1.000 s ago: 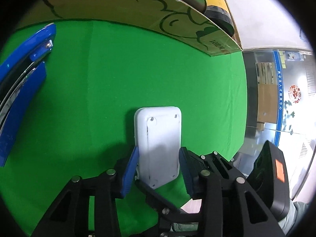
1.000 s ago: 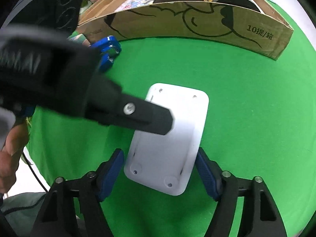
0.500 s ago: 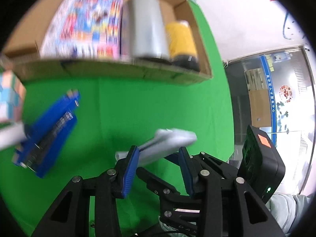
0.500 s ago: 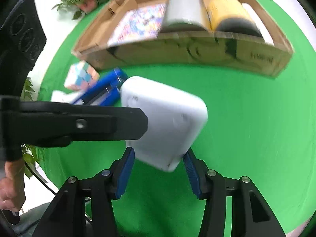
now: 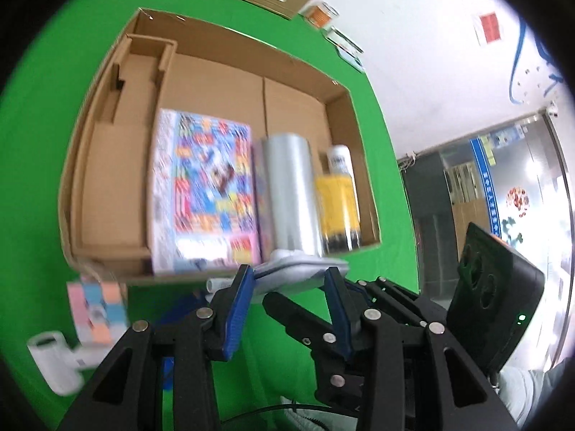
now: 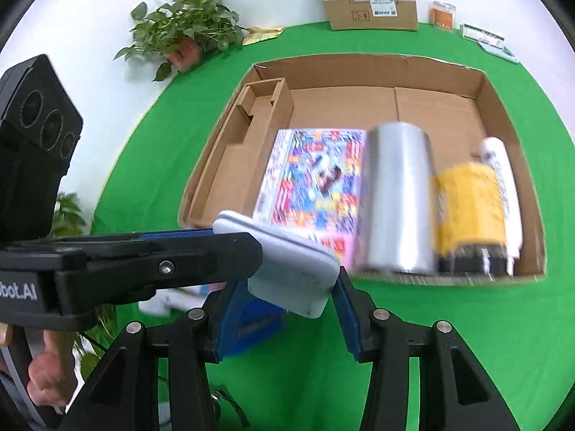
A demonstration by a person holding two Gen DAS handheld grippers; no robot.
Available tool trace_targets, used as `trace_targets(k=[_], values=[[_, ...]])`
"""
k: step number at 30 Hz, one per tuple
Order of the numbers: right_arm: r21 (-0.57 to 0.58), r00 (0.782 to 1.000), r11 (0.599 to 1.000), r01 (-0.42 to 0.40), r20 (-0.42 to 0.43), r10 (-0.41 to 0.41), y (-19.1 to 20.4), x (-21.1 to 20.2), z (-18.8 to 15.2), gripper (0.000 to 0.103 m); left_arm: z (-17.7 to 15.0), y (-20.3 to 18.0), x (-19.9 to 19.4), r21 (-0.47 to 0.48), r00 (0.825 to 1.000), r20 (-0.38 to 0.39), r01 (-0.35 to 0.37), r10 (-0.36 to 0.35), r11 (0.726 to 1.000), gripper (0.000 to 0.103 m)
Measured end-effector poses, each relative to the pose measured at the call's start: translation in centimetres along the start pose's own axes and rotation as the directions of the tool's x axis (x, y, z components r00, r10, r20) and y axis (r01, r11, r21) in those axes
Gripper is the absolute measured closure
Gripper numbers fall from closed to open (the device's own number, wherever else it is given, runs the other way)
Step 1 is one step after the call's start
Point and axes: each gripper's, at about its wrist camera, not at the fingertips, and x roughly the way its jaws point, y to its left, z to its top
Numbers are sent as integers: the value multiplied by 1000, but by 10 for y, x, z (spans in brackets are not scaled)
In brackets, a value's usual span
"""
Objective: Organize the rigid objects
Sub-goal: 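Carry the white case into the box and lower it onto the game box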
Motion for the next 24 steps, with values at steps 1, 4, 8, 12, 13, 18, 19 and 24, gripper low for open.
trace_targets(k=[1,4,8,12,13,18,19,24], values=[[5,1000,1000,-4,-9,4,3,10,7,56,8,4,1,-8,1000,-3,6,-6,1000,64],[24,999,999,-28,-45,29,7,40,46,56,32,23,10,-50,999,-28,29,-30,998,68],[57,990,996,-65,-121,71,1,86,74,58,54,44,26,-79,998,-54,18,-22,997,76],[72,990,997,-38,-133,47,-9,115,92,56,64,64,14,-123,1000,7,-10,11,992,76],[80,991,996,-38,-128,48,-12,117,94,56,65,68,9,-126,1000,21,-18,21,992,76],[104,985,995,-8,-169,26,-26,136,93,55,63,81,2,-126,996,19,-78,82,989,74],[98,985,995,-3,-170,20,-28,137,90,56,61,84,2,-129,996,17,-87,90,988,74],[162,981,987,-21,-188,52,-26,154,94,58,53,88,-9,-121,989,39,-140,145,983,70]])
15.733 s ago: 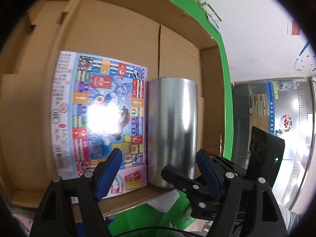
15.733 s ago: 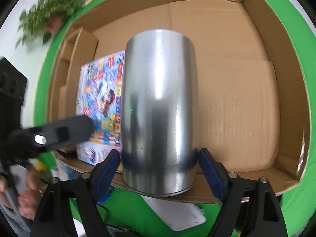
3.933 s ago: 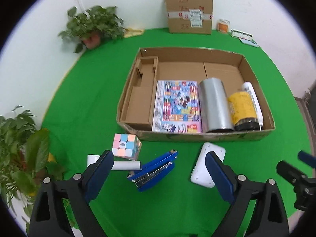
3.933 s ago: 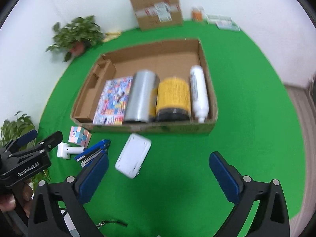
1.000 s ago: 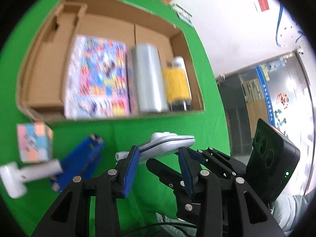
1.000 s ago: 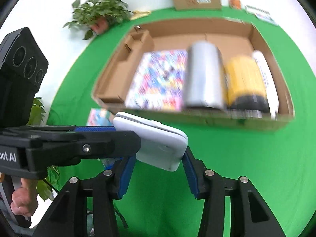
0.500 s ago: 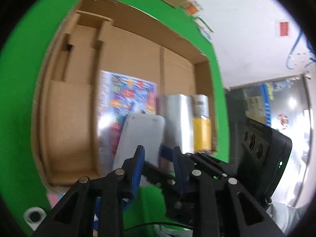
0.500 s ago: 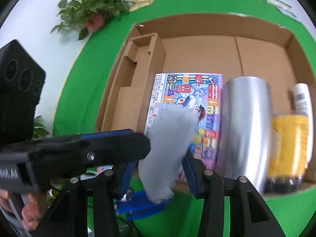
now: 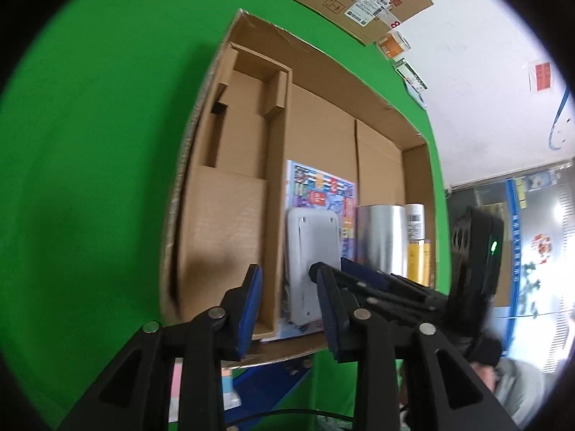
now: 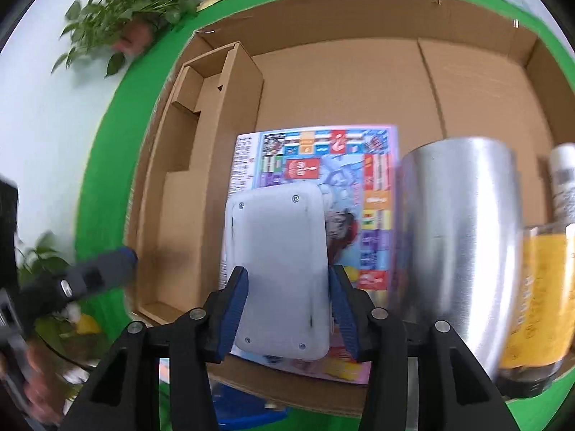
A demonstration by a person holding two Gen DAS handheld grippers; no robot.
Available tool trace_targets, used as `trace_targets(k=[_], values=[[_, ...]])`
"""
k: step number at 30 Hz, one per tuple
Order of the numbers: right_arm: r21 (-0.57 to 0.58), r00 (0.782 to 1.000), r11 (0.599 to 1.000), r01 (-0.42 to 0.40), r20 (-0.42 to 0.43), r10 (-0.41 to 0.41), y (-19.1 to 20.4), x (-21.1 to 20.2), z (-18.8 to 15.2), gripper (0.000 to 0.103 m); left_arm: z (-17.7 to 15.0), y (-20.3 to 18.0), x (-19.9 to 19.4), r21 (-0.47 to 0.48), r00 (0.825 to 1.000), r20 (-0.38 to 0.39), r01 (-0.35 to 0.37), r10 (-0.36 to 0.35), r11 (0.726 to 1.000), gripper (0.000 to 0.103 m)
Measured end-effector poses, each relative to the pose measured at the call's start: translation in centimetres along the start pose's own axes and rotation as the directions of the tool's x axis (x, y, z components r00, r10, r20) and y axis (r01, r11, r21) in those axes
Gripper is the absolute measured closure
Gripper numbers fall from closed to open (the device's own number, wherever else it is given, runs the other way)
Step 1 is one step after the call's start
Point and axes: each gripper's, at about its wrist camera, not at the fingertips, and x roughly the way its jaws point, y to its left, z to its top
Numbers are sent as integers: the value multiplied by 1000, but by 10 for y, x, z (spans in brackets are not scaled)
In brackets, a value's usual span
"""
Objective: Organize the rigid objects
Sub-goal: 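Carry the white case into the box and lower it onto the game box, then open both grippers and withdraw them toward the blue stapler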
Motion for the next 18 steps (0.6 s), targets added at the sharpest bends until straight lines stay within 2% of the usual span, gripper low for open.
trace_targets(k=[2,3,4,5,6,8,9,11,12,13,15,17,18], values=[[13,998,998,-58,-21,58,5,1,0,56,-5,-4,-12,43,997,54,-60,58,997,69],[-1,999,999,-49,-19,49,10,-1,0,55,-7,-6,-17,59,993,80,-89,84,994,66],[-23,1000,999,-24,-3,24,14,-5,-1,53,-9,-8,-24,75,985,117,-137,128,988,52],[-52,1000,999,-1,27,2,20,-13,-3,43,-13,-10,-34,83,968,171,-202,186,976,32],[-83,996,996,38,83,-31,27,-25,-5,23,-16,-10,-42,85,953,213,-238,216,967,22],[-128,971,984,122,221,-91,38,-52,-15,0,-26,-12,-61,91,920,305,-285,245,954,22],[-161,947,974,160,303,-105,46,-67,-24,1,-32,-13,-69,92,904,335,-311,265,946,22],[-226,924,952,205,365,-112,56,-81,-41,0,-43,-11,-78,93,885,354,-355,302,930,22],[-253,927,945,206,361,-105,59,-83,-50,1,-49,-9,-80,97,885,347,-364,312,926,22],[-261,934,946,192,345,-94,58,-84,-60,1,-55,-6,-80,105,894,320,-362,313,926,22],[-232,956,961,151,281,-82,54,-76,-78,1,-66,-2,-74,112,927,232,-326,295,939,22],[-149,984,986,77,170,-51,41,-65,-102,1,-82,6,-72,105,949,170,-286,266,953,22],[-61,997,998,17,82,-12,31,-53,-116,1,-91,7,-71,101,954,153,-276,259,956,22]])
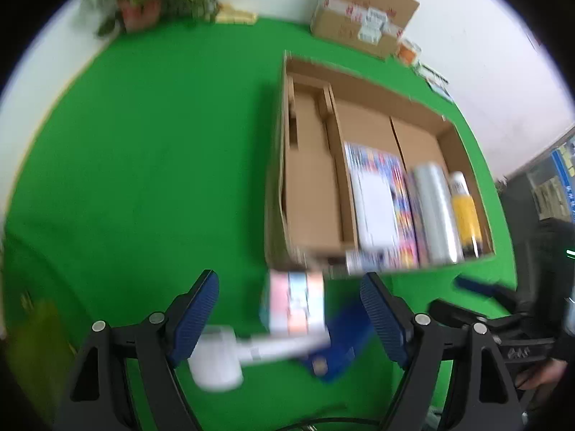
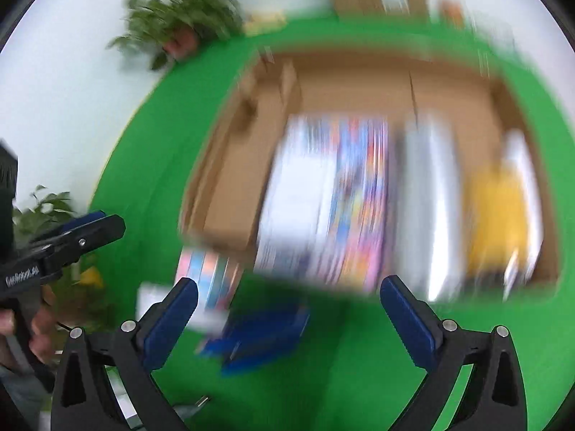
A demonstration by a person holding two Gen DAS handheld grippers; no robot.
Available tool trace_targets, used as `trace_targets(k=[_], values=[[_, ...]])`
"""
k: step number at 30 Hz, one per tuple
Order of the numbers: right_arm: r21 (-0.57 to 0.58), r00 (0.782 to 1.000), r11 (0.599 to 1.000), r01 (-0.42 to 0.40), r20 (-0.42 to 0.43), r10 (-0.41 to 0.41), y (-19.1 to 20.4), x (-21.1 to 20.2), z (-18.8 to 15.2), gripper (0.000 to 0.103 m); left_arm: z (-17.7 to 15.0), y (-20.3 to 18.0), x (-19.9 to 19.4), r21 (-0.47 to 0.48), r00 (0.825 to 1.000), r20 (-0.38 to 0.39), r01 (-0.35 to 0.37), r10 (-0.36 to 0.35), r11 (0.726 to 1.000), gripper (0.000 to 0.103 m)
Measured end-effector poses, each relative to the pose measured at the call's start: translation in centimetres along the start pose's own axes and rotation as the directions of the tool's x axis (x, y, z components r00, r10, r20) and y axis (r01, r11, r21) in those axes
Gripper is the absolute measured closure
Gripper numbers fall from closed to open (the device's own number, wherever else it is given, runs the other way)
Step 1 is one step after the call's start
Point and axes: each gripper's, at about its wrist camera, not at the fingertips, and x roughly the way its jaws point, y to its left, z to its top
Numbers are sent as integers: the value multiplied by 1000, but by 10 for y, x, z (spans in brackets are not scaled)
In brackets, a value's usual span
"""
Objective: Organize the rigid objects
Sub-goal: 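Open both grippers and withdraw them toward the blue stapler, then grasp the blue stapler with both grippers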
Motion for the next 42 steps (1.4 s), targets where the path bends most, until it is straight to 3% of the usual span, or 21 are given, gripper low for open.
trace_targets(k=[2,5,11,13,14,15,17,23,26,30,32,34,35,36,40,42], values=[[153,995,987,-47,-83,60,-14,11,-28,1,-19,0,2,-4,1000,-29,0,0,1000,22],[360,974,932,-41,-194,118,-34,42,-57,4,-50,-3,3,-19,997,-72,6,-7,1000,22],[499,967,865,-54,-189,169,-32,85,-55,8,-89,0,-3,-50,995,-101,14,-19,999,22],[501,969,863,-65,-175,175,-23,97,-53,10,-92,-1,-4,-53,994,-104,7,-13,999,22],[487,972,871,-63,-168,164,-17,101,-53,17,-94,0,-5,-55,994,-105,6,-12,998,22],[462,976,885,-53,-165,145,-10,106,-53,30,-96,1,-5,-58,994,-106,5,-12,998,22],[415,977,910,-14,-189,101,0,118,-57,47,-98,1,-6,-60,994,-109,1,-8,998,22],[305,979,952,-41,-176,98,8,112,-74,57,-101,-8,-5,-58,991,-124,36,-43,998,22],[174,975,984,-29,-211,66,6,99,-88,60,-99,-19,5,-62,984,-149,83,-92,995,22],[-96,975,995,41,-212,-61,7,75,-114,62,-95,-42,27,-69,959,-214,178,-189,982,22],[-166,978,985,50,-193,-82,1,63,-127,61,-92,-55,39,-86,935,-226,261,-274,962,22],[-157,987,987,29,-150,-53,-10,48,-141,42,-90,-66,53,-130,903,-236,337,-359,933,22],[-136,991,990,21,-128,-39,-16,42,-147,25,-88,-72,63,-158,886,-250,362,-392,919,22],[-123,995,992,14,-97,-26,-22,35,-156,18,-87,-78,72,-175,874,-263,373,-409,911,22],[-157,1000,988,-3,-22,-1,-42,23,-183,18,-91,-104,111,-208,840,-337,375,-426,903,22],[-165,1000,986,10,19,-7,-45,21,-192,19,-98,-116,126,-195,831,-381,356,-405,914,22]])
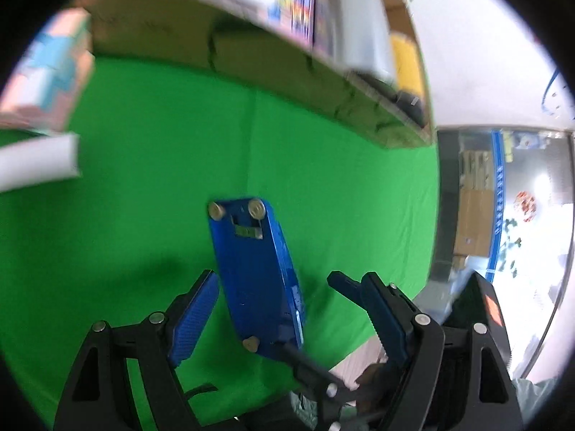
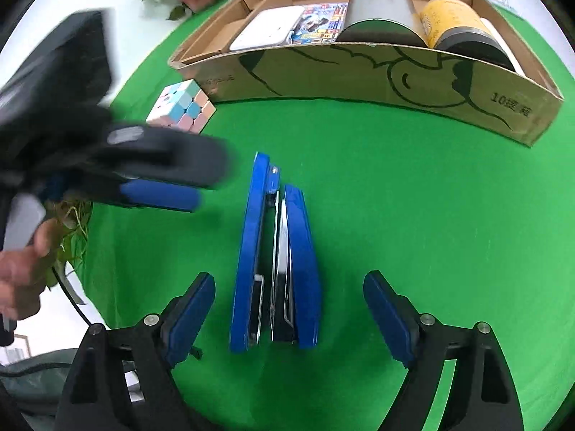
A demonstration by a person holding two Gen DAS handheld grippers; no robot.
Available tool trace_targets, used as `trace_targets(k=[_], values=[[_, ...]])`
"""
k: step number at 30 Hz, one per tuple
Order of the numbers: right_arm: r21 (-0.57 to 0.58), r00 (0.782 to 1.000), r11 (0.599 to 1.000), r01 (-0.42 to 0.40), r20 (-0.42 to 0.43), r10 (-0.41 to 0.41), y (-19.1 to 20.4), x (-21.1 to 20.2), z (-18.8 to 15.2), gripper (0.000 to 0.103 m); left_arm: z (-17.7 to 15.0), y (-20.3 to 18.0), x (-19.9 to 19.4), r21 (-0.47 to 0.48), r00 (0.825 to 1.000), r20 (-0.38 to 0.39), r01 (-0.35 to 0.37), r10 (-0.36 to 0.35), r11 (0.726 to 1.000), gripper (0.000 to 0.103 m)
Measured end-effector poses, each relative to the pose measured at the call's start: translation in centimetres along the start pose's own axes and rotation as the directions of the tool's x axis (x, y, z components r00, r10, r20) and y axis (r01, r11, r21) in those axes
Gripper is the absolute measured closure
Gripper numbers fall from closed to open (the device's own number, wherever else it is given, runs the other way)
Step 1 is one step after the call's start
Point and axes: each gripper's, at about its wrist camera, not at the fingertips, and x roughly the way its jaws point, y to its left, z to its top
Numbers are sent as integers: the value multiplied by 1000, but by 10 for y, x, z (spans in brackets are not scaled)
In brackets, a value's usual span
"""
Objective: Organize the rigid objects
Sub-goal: 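Grasp the blue stapler with both grippers, then carry the stapler into the box and stand it beside the white case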
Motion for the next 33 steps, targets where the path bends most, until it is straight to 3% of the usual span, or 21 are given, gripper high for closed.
trace_targets(k=[4,9,13,15,21,26,33], values=[[22,998,999,33,48,-34,-7,1,-15,25,-4,2,22,-44,999,-41,-10,8,999,22],[47,999,998,-35,2,35,-6,9,-23,54,-17,2,39,-66,996,-74,-63,58,996,26],[76,998,996,-42,-38,45,-6,9,-23,55,-23,-4,39,-45,993,-60,-109,106,993,35],[114,996,992,-62,-54,68,-10,10,-21,55,-24,-4,37,-45,989,-61,-141,138,989,50],[174,991,981,-91,-79,106,-18,3,-23,55,-23,-9,33,-37,989,-56,-142,139,989,49],[161,995,984,-72,-54,82,-20,-21,-2,55,-12,-21,10,-11,993,-18,-119,119,993,49],[135,999,990,-41,40,36,-14,-81,54,55,17,-56,-45,64,991,89,-104,98,993,49]])
